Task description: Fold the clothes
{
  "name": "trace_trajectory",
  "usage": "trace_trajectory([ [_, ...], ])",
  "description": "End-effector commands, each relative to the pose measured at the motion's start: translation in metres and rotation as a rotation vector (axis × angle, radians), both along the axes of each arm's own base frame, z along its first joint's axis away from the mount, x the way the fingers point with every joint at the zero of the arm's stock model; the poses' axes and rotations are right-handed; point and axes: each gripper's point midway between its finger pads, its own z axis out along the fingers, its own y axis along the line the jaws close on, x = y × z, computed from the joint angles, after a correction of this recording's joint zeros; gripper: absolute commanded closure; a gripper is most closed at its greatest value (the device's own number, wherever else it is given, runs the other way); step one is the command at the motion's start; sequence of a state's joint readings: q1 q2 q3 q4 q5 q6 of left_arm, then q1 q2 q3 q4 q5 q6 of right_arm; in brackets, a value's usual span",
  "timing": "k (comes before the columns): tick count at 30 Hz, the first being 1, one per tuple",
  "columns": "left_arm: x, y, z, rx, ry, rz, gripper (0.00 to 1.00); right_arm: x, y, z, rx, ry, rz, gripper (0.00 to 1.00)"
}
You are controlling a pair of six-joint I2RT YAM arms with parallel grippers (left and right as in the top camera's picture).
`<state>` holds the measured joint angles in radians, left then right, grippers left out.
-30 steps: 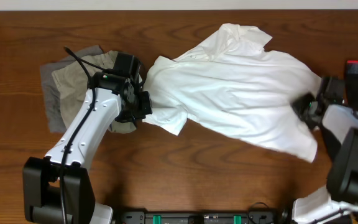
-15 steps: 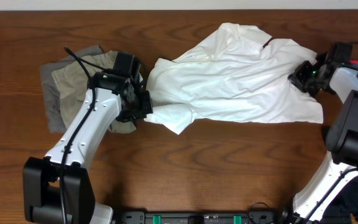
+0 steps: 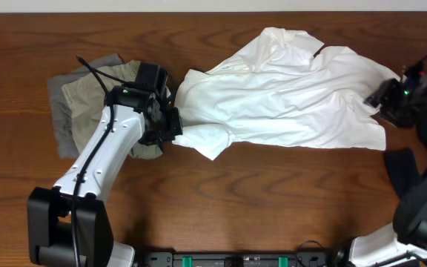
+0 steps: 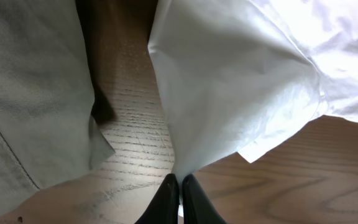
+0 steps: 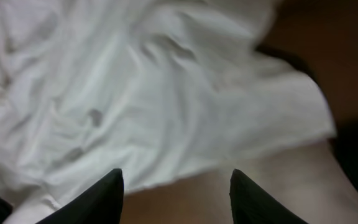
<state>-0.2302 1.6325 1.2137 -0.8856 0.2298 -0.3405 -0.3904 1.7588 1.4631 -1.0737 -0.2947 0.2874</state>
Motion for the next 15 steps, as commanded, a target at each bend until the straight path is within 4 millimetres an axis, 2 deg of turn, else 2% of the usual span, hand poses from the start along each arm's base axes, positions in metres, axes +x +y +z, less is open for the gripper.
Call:
trace_trajectory([
  [1,0.005,0.0,0.006,-0.004,-0.022,0.008,0.94,-0.029,-0.02,-0.029,-0.08,0.143,-0.056,0.47],
  [5,0.006,0.0,0.006,-0.005,-0.026,0.007,0.94,-0.066,-0.024,-0.068,-0.065,0.269,-0.172,0.46],
  [10,0.006,0.0,0.006,-0.005,-0.026,0.007,0.94,-0.092,-0.035,-0.101,-0.003,0.295,-0.315,0.46],
  [12,0.006,0.0,0.006,-0.004,-0.027,0.003,0.94,-0.097,-0.042,-0.109,0.004,0.286,-0.357,0.46],
  [15,0.007,0.0,0.006,-0.005,-0.031,0.003,0.94,-0.09,-0.049,-0.121,0.018,0.214,-0.39,0.46],
])
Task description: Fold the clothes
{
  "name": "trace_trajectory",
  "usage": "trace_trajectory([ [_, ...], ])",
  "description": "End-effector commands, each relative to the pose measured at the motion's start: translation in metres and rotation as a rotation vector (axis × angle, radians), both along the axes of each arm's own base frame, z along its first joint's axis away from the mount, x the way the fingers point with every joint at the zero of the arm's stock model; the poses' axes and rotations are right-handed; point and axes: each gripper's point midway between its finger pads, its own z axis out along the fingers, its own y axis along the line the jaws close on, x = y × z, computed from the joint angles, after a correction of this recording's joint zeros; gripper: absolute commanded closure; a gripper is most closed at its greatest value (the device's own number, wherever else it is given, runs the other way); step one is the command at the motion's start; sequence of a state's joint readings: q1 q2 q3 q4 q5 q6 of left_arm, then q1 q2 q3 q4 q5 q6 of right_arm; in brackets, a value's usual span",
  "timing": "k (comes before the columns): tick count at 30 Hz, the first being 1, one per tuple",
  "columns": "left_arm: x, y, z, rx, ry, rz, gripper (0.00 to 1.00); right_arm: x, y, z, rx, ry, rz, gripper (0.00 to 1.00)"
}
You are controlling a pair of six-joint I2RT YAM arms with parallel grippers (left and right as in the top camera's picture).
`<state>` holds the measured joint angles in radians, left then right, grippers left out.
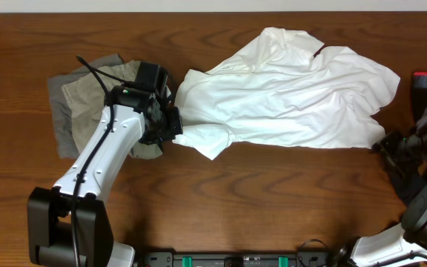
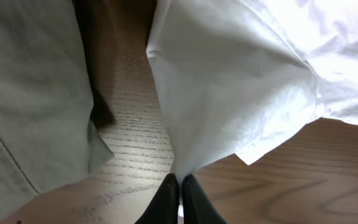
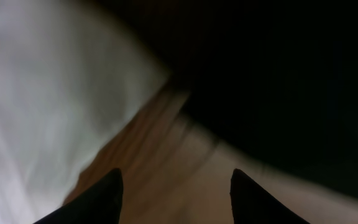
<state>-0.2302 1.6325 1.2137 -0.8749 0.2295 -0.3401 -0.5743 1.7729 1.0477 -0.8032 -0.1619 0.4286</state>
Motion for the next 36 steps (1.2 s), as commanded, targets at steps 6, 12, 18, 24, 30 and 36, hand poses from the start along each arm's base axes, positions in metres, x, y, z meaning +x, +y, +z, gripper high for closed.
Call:
trace_trajectory([
  [6,0.006,0.0,0.006,-0.005,-0.028,0.004,0.94,0.007,0.004,-0.027,0.034,-0.11,-0.123,0.44],
  [12,0.006,0.0,0.006,-0.005,-0.028,0.004,0.94,0.017,0.009,-0.034,0.068,-0.183,-0.172,0.44],
  [18,0.006,0.0,0.006,-0.005,-0.027,0.004,0.94,0.016,0.009,-0.034,0.068,-0.18,-0.175,0.62],
  [24,0.006,0.0,0.006,-0.005,-0.027,0.004,0.94,0.013,0.008,-0.035,0.055,-0.164,-0.173,0.87],
  [30,0.006,0.0,0.006,-0.005,-0.027,0.003,0.94,0.023,0.001,-0.029,0.013,-0.219,-0.105,0.98],
  [36,0.006,0.0,0.006,-0.004,-0.03,-0.004,0.94,0.034,-0.005,-0.024,-0.012,-0.265,-0.096,0.64],
])
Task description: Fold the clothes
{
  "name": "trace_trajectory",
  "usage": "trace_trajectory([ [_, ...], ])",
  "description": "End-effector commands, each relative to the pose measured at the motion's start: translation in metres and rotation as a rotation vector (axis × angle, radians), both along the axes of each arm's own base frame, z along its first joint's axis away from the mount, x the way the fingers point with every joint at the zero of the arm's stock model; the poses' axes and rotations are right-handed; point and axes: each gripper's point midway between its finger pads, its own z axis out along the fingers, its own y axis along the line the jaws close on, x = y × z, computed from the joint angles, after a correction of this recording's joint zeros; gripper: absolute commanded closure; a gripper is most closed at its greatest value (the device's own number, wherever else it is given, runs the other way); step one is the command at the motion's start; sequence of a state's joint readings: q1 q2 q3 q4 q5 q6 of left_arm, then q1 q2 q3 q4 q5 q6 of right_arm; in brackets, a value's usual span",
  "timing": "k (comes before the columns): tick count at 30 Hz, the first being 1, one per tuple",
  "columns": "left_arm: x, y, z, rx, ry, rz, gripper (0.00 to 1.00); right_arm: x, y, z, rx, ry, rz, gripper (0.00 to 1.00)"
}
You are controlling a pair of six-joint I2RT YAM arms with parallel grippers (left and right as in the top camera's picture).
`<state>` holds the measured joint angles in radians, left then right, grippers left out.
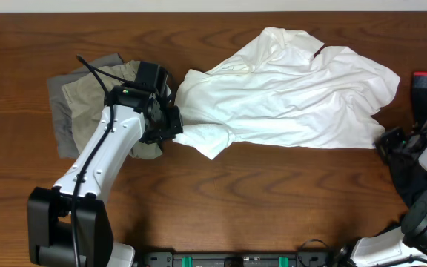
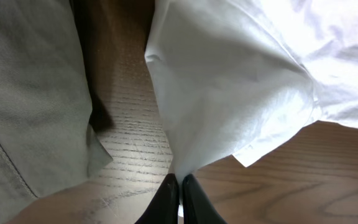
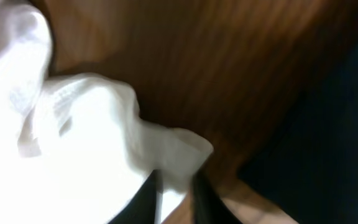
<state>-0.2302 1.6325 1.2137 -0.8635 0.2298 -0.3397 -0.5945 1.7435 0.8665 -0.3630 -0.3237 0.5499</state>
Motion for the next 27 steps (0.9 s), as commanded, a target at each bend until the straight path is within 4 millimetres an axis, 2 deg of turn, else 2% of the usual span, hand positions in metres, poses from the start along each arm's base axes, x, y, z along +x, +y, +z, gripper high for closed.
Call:
trace_trajectory([
  [1,0.003,0.001,0.006,-0.001,-0.019,-0.003,0.94,-0.011,-0.002,-0.013,-0.024,0.056,0.004,0.61],
  [3,0.003,0.001,0.006,-0.001,-0.018,-0.003,0.94,-0.013,-0.003,-0.014,-0.034,0.066,0.0,0.61],
  [5,0.003,0.001,0.006,-0.001,-0.018,-0.004,0.94,-0.015,-0.006,-0.017,-0.05,0.082,-0.007,0.7],
  [9,0.001,0.001,0.005,0.001,-0.011,-0.003,0.94,-0.019,-0.008,-0.023,-0.067,0.115,-0.03,0.72],
  [13,0.001,0.001,0.005,0.001,-0.011,-0.003,0.94,-0.015,-0.011,-0.023,-0.088,0.102,-0.03,0.93],
  [16,0.001,0.001,0.005,0.001,-0.01,-0.003,0.94,-0.009,-0.014,-0.015,-0.1,0.066,-0.027,0.99],
  [19,0.001,0.001,0.008,-0.001,-0.016,-0.003,0.94,0.004,-0.009,0.009,-0.103,-0.024,0.024,0.99],
  [22,0.003,0.0,0.022,-0.005,-0.05,-0.019,0.94,0.015,-0.004,0.052,-0.123,-0.147,0.057,0.99],
  [27,0.016,-0.002,0.07,-0.033,-0.195,-0.027,0.94,0.006,0.001,0.136,-0.24,-0.312,0.054,0.99],
])
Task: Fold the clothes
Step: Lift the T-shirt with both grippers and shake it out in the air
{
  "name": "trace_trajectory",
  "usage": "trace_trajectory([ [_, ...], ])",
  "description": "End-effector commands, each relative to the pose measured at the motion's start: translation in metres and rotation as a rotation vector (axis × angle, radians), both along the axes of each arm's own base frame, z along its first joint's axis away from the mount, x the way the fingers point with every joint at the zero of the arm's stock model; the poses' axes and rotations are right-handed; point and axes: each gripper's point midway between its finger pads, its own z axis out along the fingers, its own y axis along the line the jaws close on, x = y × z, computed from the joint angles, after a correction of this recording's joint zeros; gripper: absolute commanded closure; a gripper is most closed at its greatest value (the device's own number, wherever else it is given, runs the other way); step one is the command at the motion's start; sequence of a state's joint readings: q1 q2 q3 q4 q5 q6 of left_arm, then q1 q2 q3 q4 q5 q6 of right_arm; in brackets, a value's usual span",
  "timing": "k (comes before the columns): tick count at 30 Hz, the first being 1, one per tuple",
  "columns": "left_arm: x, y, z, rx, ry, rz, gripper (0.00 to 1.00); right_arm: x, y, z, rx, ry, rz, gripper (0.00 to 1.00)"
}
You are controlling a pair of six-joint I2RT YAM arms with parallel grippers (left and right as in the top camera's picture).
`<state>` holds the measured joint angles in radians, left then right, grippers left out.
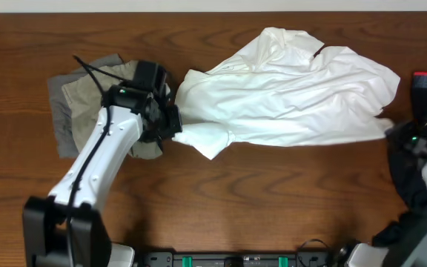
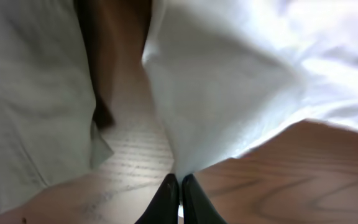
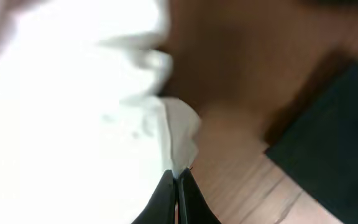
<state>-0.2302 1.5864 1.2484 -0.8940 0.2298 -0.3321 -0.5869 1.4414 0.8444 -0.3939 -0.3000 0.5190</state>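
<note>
A crumpled white shirt (image 1: pixel 288 93) lies spread across the middle of the wooden table (image 1: pixel 221 200). My left gripper (image 1: pixel 170 127) is shut on its left edge; the left wrist view shows the white cloth (image 2: pixel 229 93) pinched between the fingertips (image 2: pixel 180 183). My right gripper (image 1: pixel 391 133) is shut on the shirt's lower right corner, and in the right wrist view the white corner (image 3: pixel 179 134) enters the closed fingers (image 3: pixel 176 186).
Folded grey and olive clothes (image 1: pixel 87 100) are stacked at the left, under my left arm. A dark garment (image 1: pixel 410 178) lies at the right edge, with a red and black item behind it.
My right gripper has shut tight on the shirt's lower right corner, which now reaches further right. The left gripper still holds the left edge.
My left gripper stayed shut on the shirt's left edge throughout. My right gripper was open over the shirt's right side, then open off the cloth near the dark garment, then closing at the lower right corner, and now holds that corner.
</note>
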Motion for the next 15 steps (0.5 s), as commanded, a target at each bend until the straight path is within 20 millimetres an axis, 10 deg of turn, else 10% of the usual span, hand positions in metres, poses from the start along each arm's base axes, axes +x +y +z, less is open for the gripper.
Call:
trace_trajectory([
  [1,0.015,-0.002,0.058,-0.029,-0.177,-0.023,0.94,-0.003,0.007,0.061,-0.093,-0.14,0.029,0.99],
  [15,0.011,0.004,0.235,-0.011,-0.694,-0.162,0.94,-0.04,0.036,0.149,-0.136,-0.187,0.073,0.99],
])
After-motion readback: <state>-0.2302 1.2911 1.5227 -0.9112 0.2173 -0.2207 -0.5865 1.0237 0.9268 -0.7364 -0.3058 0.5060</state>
